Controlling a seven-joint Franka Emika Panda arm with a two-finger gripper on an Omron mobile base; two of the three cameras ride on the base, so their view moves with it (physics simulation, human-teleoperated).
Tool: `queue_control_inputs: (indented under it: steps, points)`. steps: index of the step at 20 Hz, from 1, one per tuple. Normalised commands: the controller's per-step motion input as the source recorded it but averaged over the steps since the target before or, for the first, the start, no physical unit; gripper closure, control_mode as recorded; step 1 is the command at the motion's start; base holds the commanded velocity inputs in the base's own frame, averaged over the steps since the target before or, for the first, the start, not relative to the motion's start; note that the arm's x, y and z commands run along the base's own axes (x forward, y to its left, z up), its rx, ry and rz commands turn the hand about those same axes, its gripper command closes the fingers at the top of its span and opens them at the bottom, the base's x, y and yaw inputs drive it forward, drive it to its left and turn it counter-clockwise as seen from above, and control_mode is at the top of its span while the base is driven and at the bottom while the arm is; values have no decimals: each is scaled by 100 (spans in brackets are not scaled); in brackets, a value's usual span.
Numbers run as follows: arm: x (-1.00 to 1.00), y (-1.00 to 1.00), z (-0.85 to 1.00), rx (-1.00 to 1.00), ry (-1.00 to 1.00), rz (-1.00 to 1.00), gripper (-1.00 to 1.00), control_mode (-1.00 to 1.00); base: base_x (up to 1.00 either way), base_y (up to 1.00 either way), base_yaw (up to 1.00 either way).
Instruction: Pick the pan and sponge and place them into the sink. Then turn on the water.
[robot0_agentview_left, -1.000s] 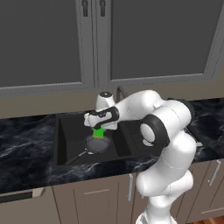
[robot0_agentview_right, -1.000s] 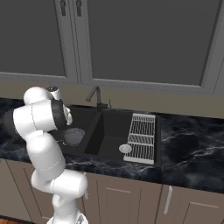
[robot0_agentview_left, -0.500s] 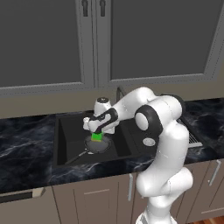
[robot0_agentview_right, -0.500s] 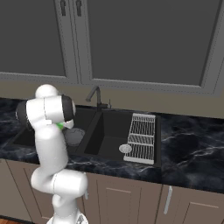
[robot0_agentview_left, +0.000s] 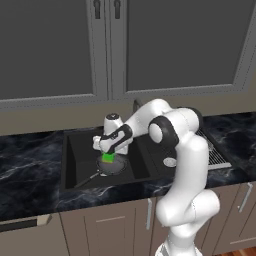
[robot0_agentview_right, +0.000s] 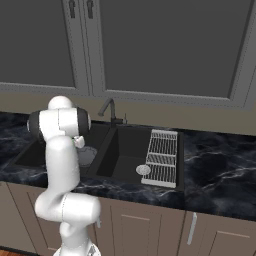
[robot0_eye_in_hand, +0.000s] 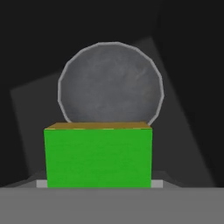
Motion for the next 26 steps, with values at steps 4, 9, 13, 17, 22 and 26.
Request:
queue_control_inputs:
  steps: [4,9,13,17,22,26]
  points:
    - [31,8,-28,-2,9,-3,100,-100,0,0,0]
    - [31,4,-34,-1,9,-2,100,-100,0,0,0]
    - [28,4,-34,-1,7,-2,100,-100,0,0,0]
    - [18,1,-33,0,5,-1,100,-100,0,0,0]
    - [14,4,-37,0,3,-1,100,-100,0,0,0]
    - [15,5,-35,0,3,-1,100,-100,0,0,0]
